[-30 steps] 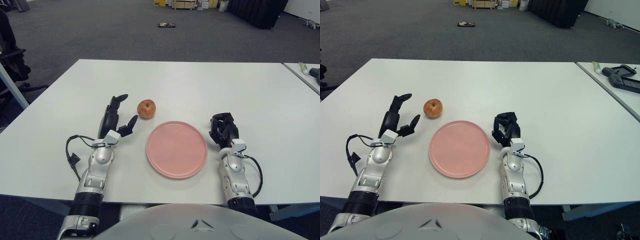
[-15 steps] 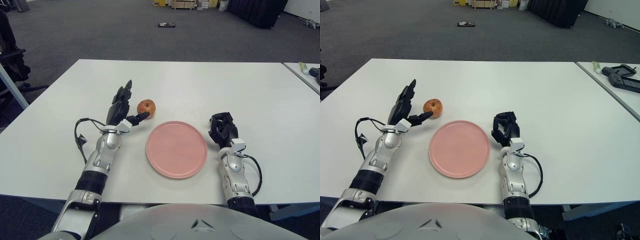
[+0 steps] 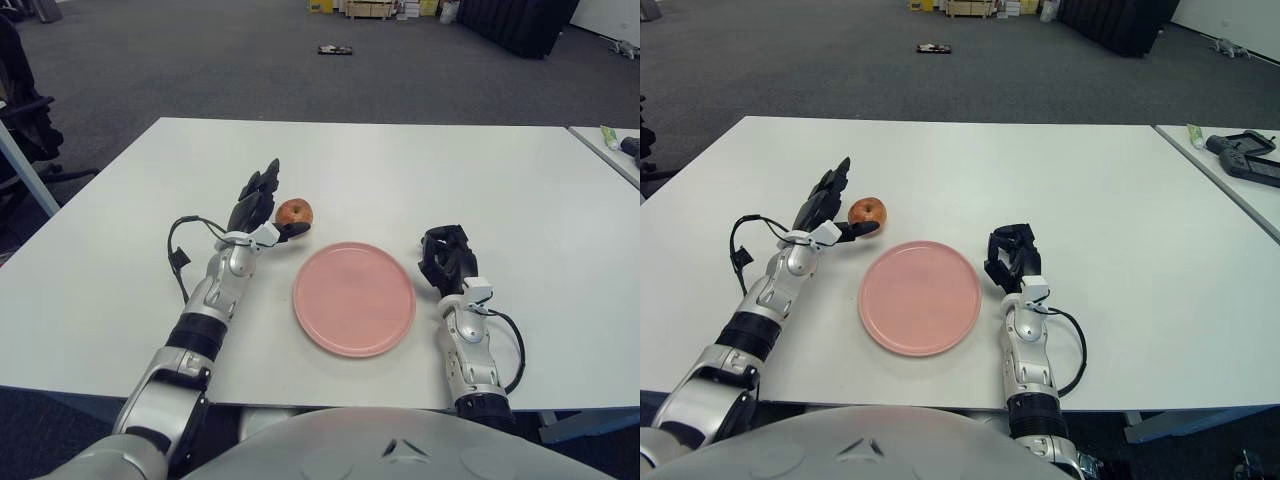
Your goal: Put the apple into the plate.
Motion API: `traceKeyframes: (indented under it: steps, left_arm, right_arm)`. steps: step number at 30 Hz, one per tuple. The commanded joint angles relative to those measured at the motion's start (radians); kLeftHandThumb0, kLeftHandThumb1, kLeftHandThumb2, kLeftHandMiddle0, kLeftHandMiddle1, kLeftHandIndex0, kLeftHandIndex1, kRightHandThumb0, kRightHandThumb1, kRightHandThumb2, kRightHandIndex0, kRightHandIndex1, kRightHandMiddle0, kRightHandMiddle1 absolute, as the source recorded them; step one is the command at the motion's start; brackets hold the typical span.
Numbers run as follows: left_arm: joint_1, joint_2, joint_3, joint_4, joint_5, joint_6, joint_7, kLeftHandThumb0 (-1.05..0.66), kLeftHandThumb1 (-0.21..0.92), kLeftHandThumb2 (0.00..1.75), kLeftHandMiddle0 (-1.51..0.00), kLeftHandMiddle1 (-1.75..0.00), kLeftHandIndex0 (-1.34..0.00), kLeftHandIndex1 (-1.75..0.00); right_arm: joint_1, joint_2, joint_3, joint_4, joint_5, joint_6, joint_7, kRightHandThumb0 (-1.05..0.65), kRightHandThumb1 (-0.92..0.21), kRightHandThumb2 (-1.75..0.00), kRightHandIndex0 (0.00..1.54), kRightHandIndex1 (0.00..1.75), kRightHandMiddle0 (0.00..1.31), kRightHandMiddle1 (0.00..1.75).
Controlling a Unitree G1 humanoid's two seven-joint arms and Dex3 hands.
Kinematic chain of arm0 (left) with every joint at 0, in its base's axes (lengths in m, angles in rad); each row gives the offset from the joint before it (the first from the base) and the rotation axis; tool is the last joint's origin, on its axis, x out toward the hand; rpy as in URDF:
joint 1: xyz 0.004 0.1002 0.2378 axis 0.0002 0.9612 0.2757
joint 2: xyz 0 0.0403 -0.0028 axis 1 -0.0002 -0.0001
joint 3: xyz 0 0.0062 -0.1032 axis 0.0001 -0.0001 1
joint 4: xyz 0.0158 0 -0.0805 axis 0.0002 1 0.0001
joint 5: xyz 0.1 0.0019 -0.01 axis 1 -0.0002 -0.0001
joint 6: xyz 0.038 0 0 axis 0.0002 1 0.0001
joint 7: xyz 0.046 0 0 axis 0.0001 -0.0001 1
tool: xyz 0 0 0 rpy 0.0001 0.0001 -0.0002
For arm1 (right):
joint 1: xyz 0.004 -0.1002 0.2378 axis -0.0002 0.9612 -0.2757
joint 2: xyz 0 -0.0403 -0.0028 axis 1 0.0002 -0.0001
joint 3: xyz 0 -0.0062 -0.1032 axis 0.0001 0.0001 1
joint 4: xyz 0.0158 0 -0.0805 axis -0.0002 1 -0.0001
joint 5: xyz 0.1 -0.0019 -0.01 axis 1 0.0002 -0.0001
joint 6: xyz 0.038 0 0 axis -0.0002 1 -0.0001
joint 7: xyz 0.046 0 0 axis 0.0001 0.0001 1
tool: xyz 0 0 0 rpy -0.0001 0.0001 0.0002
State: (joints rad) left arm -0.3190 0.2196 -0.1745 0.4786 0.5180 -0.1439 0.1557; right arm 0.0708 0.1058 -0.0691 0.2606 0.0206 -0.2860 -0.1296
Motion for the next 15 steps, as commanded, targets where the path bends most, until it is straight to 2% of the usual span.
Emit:
traceKeyframes:
  steps: [1, 15]
  left_arm:
    - [-0.045, 0.01, -0.017, 0.039, 0.005, 0.007, -0.003, -1.05, 0.76, 0.19, 0.0, 0.0, 0.0, 0.0]
    - [-0.139, 0.002, -0.053, 0.183, -0.001, 0.006, 0.005, -1.0, 0.78, 0.2, 0.0, 0.0, 0.0, 0.0]
  right_arm:
    - [0.0, -0.004, -0.005, 0.013, 0.0, 0.012, -0.001, -0.36, -0.81, -0.69, 0.51, 1.26, 0.26, 1.75]
    - [0.002, 0.001, -0.009, 0.003, 0.002, 0.023, -0.012, -0.36, -0.8, -0.69, 0.52, 1.27, 0.26, 1.75]
